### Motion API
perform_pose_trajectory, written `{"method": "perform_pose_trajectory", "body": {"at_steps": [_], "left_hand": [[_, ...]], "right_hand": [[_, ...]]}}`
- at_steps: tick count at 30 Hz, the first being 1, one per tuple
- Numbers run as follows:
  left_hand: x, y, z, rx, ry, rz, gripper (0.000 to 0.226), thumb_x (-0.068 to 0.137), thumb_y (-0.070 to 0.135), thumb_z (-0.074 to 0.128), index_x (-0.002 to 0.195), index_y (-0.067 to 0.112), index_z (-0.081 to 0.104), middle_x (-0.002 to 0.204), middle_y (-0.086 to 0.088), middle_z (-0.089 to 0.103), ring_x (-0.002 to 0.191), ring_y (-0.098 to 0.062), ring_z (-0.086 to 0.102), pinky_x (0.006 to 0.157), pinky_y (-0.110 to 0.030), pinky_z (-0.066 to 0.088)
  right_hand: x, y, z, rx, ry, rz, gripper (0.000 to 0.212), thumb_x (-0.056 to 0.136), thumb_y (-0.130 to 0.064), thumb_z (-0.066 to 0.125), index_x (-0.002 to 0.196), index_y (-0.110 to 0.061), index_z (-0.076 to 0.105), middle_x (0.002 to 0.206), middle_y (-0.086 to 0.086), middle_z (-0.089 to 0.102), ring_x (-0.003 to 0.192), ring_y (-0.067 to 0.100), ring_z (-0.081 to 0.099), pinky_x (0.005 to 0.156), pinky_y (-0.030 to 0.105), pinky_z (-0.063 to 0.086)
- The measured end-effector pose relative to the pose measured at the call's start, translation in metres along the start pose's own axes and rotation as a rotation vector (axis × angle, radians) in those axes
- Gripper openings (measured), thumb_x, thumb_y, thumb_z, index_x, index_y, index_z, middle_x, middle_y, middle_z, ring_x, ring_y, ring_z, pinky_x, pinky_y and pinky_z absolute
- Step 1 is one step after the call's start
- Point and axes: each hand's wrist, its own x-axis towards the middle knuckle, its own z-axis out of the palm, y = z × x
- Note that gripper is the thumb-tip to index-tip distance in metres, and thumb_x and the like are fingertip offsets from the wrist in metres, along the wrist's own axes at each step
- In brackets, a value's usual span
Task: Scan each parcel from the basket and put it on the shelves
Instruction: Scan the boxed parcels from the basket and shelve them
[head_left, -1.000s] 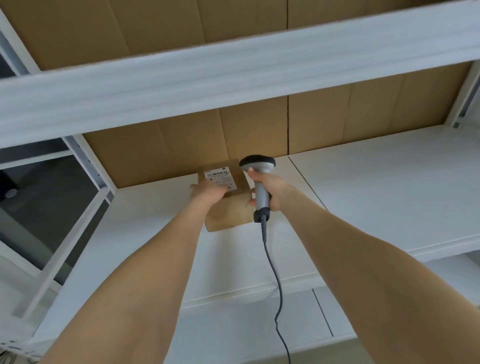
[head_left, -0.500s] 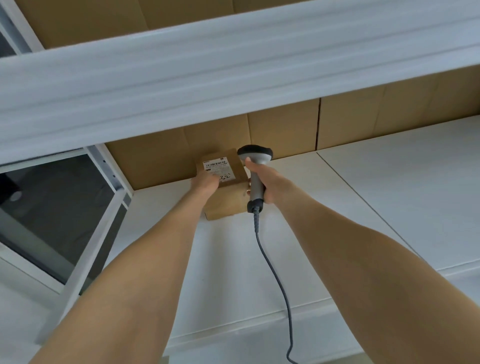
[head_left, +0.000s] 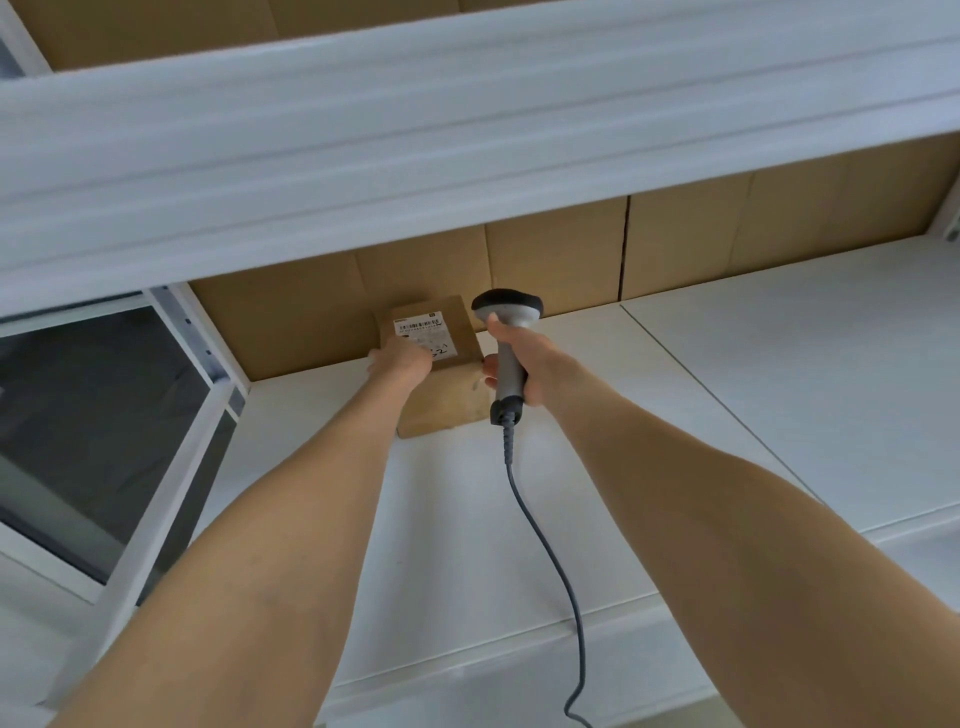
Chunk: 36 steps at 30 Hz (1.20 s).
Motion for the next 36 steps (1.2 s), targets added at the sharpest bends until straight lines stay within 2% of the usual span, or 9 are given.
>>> {"method": "perform_pose_trajectory", "body": {"at_steps": [6, 13, 16, 20, 22, 25, 30, 33, 36], "left_hand": [[0.007, -0.006, -0.007, 0.003, -0.006, 0.034, 0.044, 0.097, 0.024, 0.042, 0.140, 0.013, 0.046, 0.141, -0.017, 0.046, 0.123, -0.033, 0.049, 0.102, -0.037, 0.043], [0.009, -0.003, -0.006, 0.041, 0.030, 0.034, 0.046, 0.097, 0.024, 0.045, 0.141, 0.010, 0.042, 0.142, -0.019, 0.038, 0.125, -0.035, 0.045, 0.102, -0.036, 0.039], [-0.001, 0.008, -0.006, 0.110, 0.104, 0.074, 0.047, 0.095, 0.024, 0.050, 0.138, 0.009, 0.041, 0.142, -0.018, 0.033, 0.128, -0.035, 0.039, 0.105, -0.041, 0.037], [-0.023, 0.038, 0.004, 0.169, 0.085, 0.199, 0.046, 0.095, 0.025, 0.049, 0.138, 0.007, 0.044, 0.143, -0.017, 0.040, 0.128, -0.035, 0.044, 0.100, -0.040, 0.042], [-0.040, 0.058, 0.017, 0.156, 0.032, 0.270, 0.048, 0.095, 0.023, 0.052, 0.138, 0.005, 0.042, 0.142, -0.017, 0.042, 0.125, -0.035, 0.047, 0.094, -0.039, 0.044], [-0.077, 0.089, 0.044, 0.172, -0.050, 0.351, 0.048, 0.094, 0.026, 0.054, 0.136, 0.006, 0.042, 0.139, -0.019, 0.042, 0.121, -0.035, 0.049, 0.093, -0.038, 0.046], [-0.165, 0.142, 0.097, 0.168, -0.219, 0.505, 0.049, 0.094, 0.025, 0.050, 0.138, 0.006, 0.040, 0.139, -0.021, 0.036, 0.123, -0.035, 0.047, 0.093, -0.035, 0.043], [-0.236, 0.168, 0.131, 0.169, -0.311, 0.618, 0.052, 0.093, 0.022, 0.050, 0.140, 0.005, 0.039, 0.142, -0.020, 0.034, 0.124, -0.036, 0.046, 0.100, -0.038, 0.043], [-0.310, 0.187, 0.163, 0.191, -0.393, 0.717, 0.052, 0.093, 0.022, 0.048, 0.142, 0.008, 0.037, 0.143, -0.018, 0.031, 0.123, -0.035, 0.047, 0.097, -0.036, 0.041]], "right_hand": [[0.005, 0.003, 0.011, -0.014, -0.009, -0.011, 0.045, 0.091, -0.041, 0.065, 0.119, -0.010, 0.049, 0.108, 0.013, 0.057, 0.090, 0.024, 0.057, 0.070, 0.034, 0.054], [0.004, 0.002, 0.007, -0.014, -0.009, 0.002, 0.048, 0.091, -0.043, 0.065, 0.121, -0.010, 0.047, 0.108, 0.012, 0.055, 0.091, 0.025, 0.058, 0.070, 0.035, 0.055], [-0.006, -0.001, -0.005, 0.028, 0.000, -0.006, 0.044, 0.092, -0.042, 0.063, 0.117, -0.011, 0.045, 0.116, 0.013, 0.057, 0.108, 0.030, 0.061, 0.082, 0.040, 0.055], [-0.033, -0.005, -0.032, 0.158, 0.023, -0.025, 0.030, 0.093, -0.037, 0.065, 0.100, -0.011, 0.052, 0.089, 0.011, 0.067, 0.076, 0.021, 0.067, 0.076, 0.036, 0.056], [-0.050, -0.004, -0.052, 0.220, 0.075, -0.042, 0.029, 0.090, -0.033, 0.069, 0.099, -0.010, 0.054, 0.078, 0.010, 0.067, 0.065, 0.017, 0.064, 0.075, 0.033, 0.057], [-0.081, 0.001, -0.094, 0.275, 0.172, -0.064, 0.037, 0.086, -0.032, 0.073, 0.107, -0.008, 0.055, 0.074, 0.008, 0.063, 0.059, 0.014, 0.061, 0.075, 0.030, 0.058], [-0.152, 0.019, -0.182, 0.360, 0.322, -0.112, 0.033, 0.088, -0.030, 0.071, 0.106, -0.009, 0.055, 0.067, 0.007, 0.061, 0.048, 0.011, 0.055, 0.056, 0.024, 0.054], [-0.207, 0.037, -0.239, 0.418, 0.459, -0.145, 0.024, 0.089, -0.028, 0.070, 0.100, -0.011, 0.057, 0.069, 0.006, 0.065, 0.051, 0.010, 0.055, 0.058, 0.025, 0.054], [-0.264, 0.059, -0.293, 0.490, 0.573, -0.163, 0.019, 0.088, -0.029, 0.070, 0.094, -0.014, 0.059, 0.067, 0.003, 0.067, 0.053, 0.011, 0.055, 0.062, 0.026, 0.052]]}}
